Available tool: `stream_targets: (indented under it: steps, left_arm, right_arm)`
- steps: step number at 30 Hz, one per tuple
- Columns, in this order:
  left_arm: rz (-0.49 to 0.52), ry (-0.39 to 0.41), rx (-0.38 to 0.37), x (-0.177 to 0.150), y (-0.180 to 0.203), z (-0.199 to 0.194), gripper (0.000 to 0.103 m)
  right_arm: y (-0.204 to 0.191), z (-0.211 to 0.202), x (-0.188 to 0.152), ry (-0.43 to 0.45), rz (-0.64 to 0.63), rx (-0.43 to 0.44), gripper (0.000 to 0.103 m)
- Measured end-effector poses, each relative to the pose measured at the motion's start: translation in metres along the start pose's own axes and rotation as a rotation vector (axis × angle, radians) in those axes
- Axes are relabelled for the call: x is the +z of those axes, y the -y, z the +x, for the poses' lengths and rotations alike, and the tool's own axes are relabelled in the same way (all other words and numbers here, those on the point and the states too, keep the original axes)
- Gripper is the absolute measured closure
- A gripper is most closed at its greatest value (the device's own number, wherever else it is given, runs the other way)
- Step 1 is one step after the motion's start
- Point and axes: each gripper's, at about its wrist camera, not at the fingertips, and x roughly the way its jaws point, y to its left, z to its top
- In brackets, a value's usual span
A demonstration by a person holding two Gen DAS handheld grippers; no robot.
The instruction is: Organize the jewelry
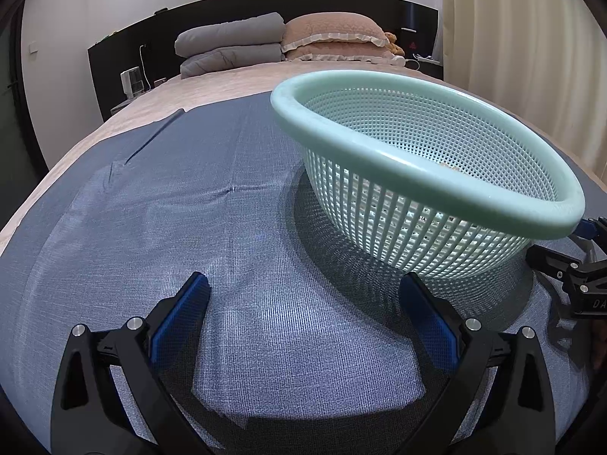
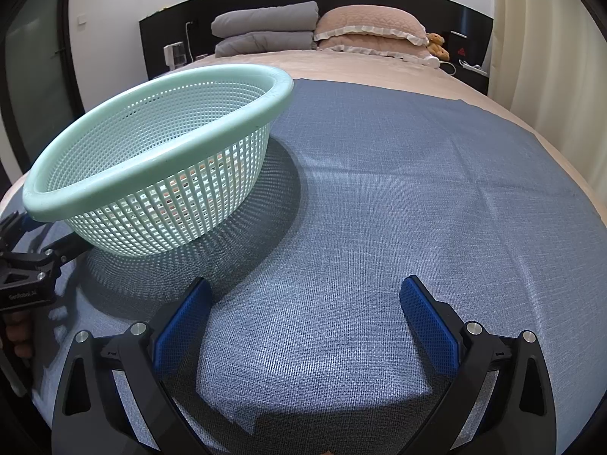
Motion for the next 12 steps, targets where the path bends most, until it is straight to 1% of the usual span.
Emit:
stream_targets:
  steps: [12]
  left_arm:
    - [0.004, -0.019, 0.006, 0.0062, -0.0005, 0.0035, 0.004]
  right_arm:
    - [0.0000, -0.0002, 0.0002, 0.000, 0.000, 0.000, 0.007]
